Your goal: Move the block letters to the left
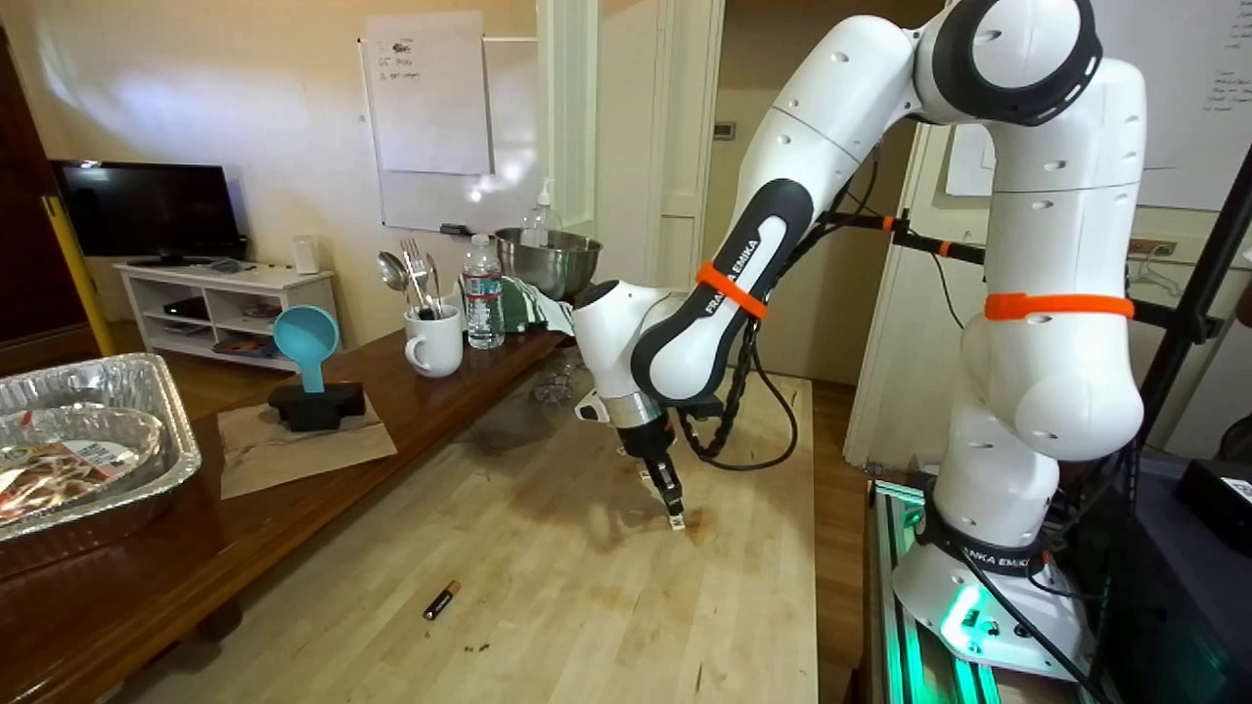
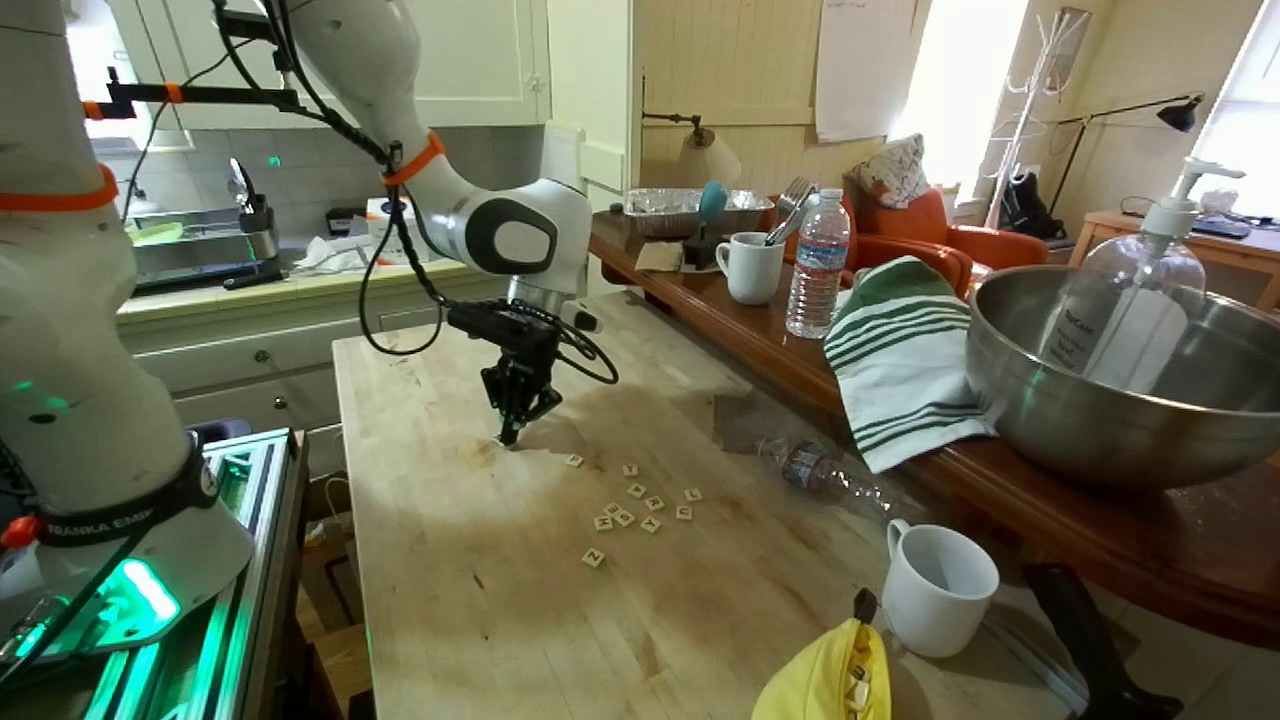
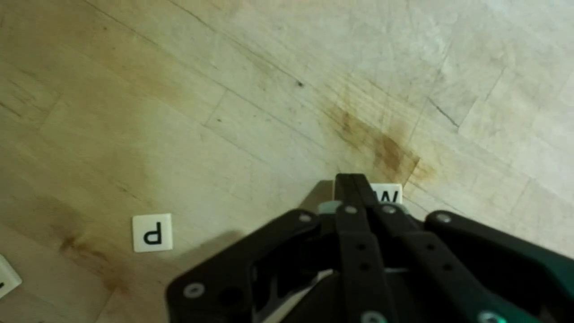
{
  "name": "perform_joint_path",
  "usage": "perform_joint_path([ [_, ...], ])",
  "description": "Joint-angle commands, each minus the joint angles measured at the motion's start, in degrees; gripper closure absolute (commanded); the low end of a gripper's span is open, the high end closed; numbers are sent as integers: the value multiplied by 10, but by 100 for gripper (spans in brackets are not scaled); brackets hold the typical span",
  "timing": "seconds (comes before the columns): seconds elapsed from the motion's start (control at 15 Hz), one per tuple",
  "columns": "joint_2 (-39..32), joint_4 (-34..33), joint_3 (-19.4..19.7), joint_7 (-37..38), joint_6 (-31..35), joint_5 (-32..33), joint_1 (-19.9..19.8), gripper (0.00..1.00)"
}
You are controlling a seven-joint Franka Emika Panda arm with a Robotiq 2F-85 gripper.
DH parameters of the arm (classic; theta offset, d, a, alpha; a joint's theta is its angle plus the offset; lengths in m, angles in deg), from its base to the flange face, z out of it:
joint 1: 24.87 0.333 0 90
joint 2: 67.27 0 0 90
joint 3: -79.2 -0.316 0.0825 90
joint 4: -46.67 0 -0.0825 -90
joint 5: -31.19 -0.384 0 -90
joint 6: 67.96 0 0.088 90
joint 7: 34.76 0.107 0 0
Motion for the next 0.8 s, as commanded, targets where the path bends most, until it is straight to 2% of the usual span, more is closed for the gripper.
perform_joint_path([
  [0.0,-40,-3,-9,25,-5,-9,9,100],
  [0.27,-26,-17,-9,17,-33,-16,4,100],
  [0.73,12,-23,-2,0,-44,-22,-8,100],
])
